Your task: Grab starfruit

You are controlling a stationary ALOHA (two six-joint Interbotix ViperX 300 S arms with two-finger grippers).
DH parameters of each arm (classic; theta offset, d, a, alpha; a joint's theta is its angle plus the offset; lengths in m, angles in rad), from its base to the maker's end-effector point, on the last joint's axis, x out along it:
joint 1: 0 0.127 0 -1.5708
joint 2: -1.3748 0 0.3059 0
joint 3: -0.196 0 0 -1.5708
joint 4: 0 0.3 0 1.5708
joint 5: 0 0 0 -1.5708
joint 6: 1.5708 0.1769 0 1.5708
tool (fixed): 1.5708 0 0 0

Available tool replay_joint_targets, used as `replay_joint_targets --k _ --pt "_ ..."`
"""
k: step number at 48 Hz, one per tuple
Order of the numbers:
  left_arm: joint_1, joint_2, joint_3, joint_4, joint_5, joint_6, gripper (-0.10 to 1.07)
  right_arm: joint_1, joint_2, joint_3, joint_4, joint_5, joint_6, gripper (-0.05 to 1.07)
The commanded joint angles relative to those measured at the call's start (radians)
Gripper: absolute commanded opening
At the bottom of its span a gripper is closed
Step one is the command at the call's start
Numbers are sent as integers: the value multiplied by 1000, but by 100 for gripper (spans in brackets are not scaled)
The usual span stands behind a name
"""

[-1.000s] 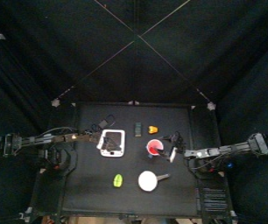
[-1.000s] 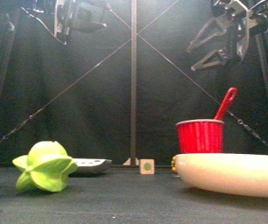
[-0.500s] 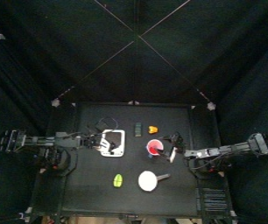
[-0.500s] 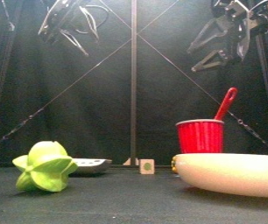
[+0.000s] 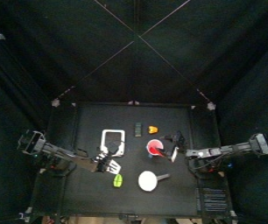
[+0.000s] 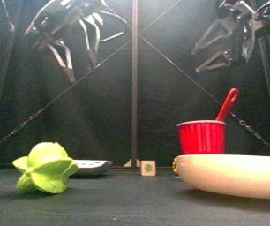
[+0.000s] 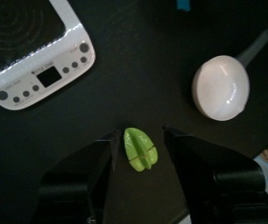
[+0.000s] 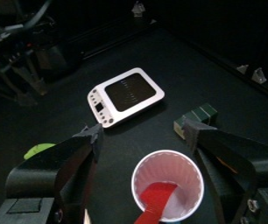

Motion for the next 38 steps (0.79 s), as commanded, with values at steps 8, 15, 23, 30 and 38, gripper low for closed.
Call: replay_joint_targets --k 8,15,23,30,38 --pt "-21 170 -104 -80 0 26 90 -2 -32 8 2 3 2 101" --pt "-25 236 -149 -110 2 32 94 -2 -40 12 11 5 0 101" --pt "-25 296 -150 -219 5 34 94 -2 -40 12 12 5 0 101" --pt "-28 321 -149 -298 0 32 94 -2 -40 14 17 6 0 101" --pt "-35 331 -147 -311 -5 25 94 -2 -40 14 17 5 0 101"
